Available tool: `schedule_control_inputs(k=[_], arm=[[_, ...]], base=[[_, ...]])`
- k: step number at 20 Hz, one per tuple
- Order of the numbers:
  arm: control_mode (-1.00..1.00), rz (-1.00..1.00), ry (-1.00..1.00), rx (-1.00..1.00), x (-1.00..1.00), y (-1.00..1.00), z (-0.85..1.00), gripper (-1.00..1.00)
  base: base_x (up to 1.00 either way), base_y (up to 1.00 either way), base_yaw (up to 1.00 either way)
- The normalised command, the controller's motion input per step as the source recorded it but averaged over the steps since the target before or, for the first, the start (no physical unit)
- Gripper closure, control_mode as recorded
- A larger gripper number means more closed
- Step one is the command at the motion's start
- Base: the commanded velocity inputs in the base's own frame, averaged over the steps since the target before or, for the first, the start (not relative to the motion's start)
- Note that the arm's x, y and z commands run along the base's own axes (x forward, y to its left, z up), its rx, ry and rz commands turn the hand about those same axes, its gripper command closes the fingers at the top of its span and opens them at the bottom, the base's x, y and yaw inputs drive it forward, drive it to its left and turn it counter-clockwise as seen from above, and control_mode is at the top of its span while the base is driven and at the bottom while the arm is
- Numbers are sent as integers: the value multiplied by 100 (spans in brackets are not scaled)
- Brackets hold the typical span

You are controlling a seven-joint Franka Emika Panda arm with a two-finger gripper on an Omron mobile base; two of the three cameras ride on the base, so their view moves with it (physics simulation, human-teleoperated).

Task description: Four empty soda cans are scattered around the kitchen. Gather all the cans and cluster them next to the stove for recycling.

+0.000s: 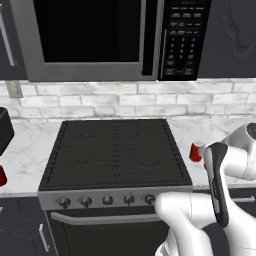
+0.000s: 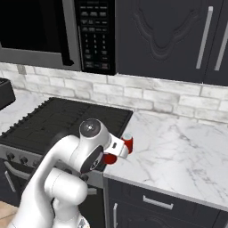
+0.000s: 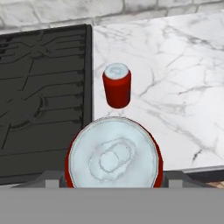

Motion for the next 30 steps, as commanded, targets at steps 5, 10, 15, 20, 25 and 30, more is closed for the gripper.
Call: schedule_control_inputs(k=[5, 10, 15, 20, 25, 30], arm=[[-100, 0, 4, 0, 23, 0, -33, 100], [-100, 0, 4, 0, 25, -5, -31, 100], [-100, 0, 3, 0, 31, -13, -25, 100], [-100, 0, 3, 0, 33, -9, -21, 100], [-100, 0, 4, 0, 26, -6, -18, 100], [-100, 0, 6, 0, 20, -8, -19, 100]], base=[[0, 0, 0], [0, 0, 0], [0, 0, 0], [0, 0, 0], [0, 0, 0], [0, 0, 0]])
